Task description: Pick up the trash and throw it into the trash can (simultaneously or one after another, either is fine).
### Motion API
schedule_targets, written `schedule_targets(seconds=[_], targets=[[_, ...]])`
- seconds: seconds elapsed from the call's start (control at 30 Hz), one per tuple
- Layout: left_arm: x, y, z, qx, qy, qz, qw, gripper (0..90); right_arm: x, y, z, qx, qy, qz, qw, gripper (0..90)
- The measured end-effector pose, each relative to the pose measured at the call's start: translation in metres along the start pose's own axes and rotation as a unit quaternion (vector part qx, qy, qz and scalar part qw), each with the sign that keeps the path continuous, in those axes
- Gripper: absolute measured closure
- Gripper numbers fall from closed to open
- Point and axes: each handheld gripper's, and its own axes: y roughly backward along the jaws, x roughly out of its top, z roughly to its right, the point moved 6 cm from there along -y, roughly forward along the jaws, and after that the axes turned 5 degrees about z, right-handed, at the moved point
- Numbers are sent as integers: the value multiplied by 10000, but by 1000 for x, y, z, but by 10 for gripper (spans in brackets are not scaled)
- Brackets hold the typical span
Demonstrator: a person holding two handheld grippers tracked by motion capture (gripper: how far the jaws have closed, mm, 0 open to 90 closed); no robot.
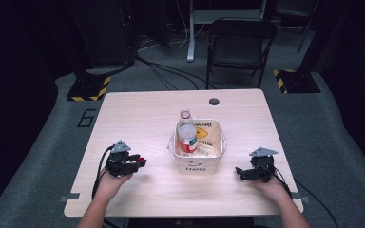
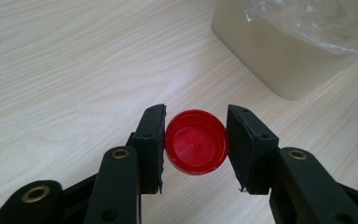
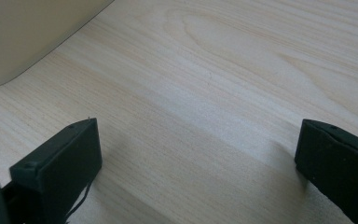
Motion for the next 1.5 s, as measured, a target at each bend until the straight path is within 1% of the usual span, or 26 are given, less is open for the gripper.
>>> schedule_targets(seconds=[0.03, 0.07, 0.13, 0.2, 0.23, 0.27, 0.33, 0.5, 0.67, 0.87, 0.9, 0.97, 1.0, 1.07, 1.23, 1.27, 1.37, 1.4, 1.43, 1.5], targets=[[2, 0, 0, 15, 0, 37, 10000, 583, 0, 0, 0, 1, 4, 1, 10000, 0], [3, 1, 1, 4, -27, -10, 10000, 583, 0, 0, 0, 0, 1, 0, 10000, 0], [7, 2, 1, 10, 2, 52, 10000, 583, 0, 0, 0, 0, 1, 1, 10000, 0], [10, 5, 2, 20, -1, 51, 10000, 582, 0, 0, 0, 1, 2, 0, 10000, 0], [12, 5, 1, 36, -44, 63, 10000, 583, 0, 0, 0, 1, 1, 0, 10000, 0], [14, 7, 2, 41, -13, 70, 10000, 583, 0, 0, 0, 3, -2, 1, 10000, 0], [17, 9, 2, 47, -18, 100, 9999, 584, 0, 0, 0, 2, 3, -1, 10000, 0], [28, 16, 3, 37, -61, 89, 9999, 584, 0, 0, 0, 6, -4, -3, 10000, 0], [40, 24, 7, 27, -132, 160, 9998, 584, 0, 0, 0, 4, 2, -2, 10000, 0], [53, 31, 11, -5, -249, 192, 9995, 584, 0, 0, 0, 7, -3, -2, 10000, 0], [54, 31, 11, -26, -260, 167, 9995, 584, 0, 0, 0, 8, -3, -4, 10000, 0], [59, 32, 13, -18, -287, 231, 9993, 584, 0, 0, 0, 6, -2, 1, 10000, 0], [61, 33, 14, -34, -310, 198, 9993, 584, 0, 0, 0, -2, 0, -7, 10000, 0], [64, 33, 16, -55, -316, 210, 9993, 584, 0, 0, 0, -1, 0, -6, 10000, 0], [74, 33, 23, -117, -473, 156, 9987, 585, 0, 0, 0, 0, 1, -7, 10000, 0], [75, 33, 24, -127, -470, 190, 9986, 585, 0, 0, 0, -3, 2, -2, 10000, 0], [80, 32, 28, -184, -545, 159, 9982, 585, 0, 0, 0, -4, 4, -2, 10000, 0], [82, 31, 30, -188, -541, 190, 9982, 584, 0, 0, 0, -1, 1, -8, 10000, 0], [84, 31, 31, -211, -581, 172, 9979, 585, 0, 0, 0, -3, 0, -4, 10000, 0], [85, 31, 33, -242, -590, 135, 9979, 584, 0, 0, 0, -2, -1, -2, 10000, 0]])
